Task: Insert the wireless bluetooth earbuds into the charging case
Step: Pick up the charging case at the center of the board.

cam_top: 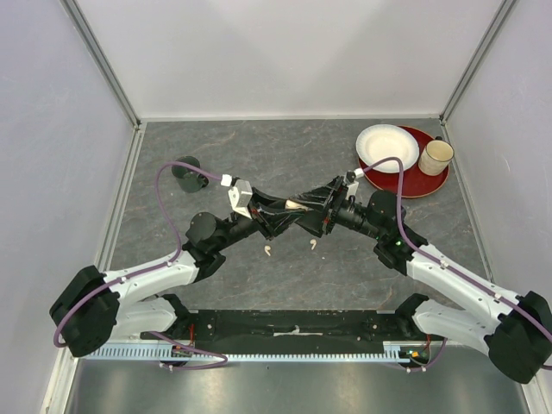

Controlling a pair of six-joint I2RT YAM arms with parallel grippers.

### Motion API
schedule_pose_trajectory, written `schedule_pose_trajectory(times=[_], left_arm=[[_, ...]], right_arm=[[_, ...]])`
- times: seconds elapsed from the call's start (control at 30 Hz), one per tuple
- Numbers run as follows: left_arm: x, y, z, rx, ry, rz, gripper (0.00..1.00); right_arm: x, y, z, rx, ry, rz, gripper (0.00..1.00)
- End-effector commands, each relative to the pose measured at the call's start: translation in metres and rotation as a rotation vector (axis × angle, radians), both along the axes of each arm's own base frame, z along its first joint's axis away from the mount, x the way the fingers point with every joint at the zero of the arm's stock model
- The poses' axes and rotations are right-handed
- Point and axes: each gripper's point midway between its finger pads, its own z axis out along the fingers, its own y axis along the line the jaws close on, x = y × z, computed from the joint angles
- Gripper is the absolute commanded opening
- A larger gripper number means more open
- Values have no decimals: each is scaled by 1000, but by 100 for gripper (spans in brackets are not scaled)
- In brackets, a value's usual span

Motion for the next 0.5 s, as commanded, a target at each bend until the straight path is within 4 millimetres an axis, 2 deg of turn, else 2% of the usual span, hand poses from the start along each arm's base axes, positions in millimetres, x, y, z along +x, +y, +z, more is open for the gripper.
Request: schedule_pose_trajectory(times=[0.0,0.03,0.07,0.1,0.13,0.2,0.27,0.33,0.37,0.43,0.47], left_arm=[[-3,5,20,-47,-41,14,2],[-4,8,21,-47,-53,23,2],[-6,10,22,-48,-62,27,2],[-8,13,19,-45,-71,32,2],[-11,19,25,-58,-101,41,2],[-14,26,22,-59,-117,62,2],[-21,37,31,-73,-165,82,2],[-24,44,28,-62,-189,104,2],[-28,51,35,-82,-213,116,2],[-31,59,32,-84,-246,143,2],[-35,65,39,-102,-273,157,2]], right_arm=[[-8,-3,29,-38,-181,-5,75],[-7,-4,37,-70,-252,-19,78],[-7,-6,32,-120,-250,-25,80],[-5,-8,33,-149,-268,-40,81],[-3,-10,36,-190,-323,-57,83],[-4,-15,44,-217,-386,-81,84],[-5,-21,54,-255,-473,-106,84],[-6,-25,65,-278,-533,-119,84],[-5,-28,56,-347,-555,-115,85],[-5,-32,56,-427,-579,-104,84],[-1,-33,52,-487,-623,-99,84]])
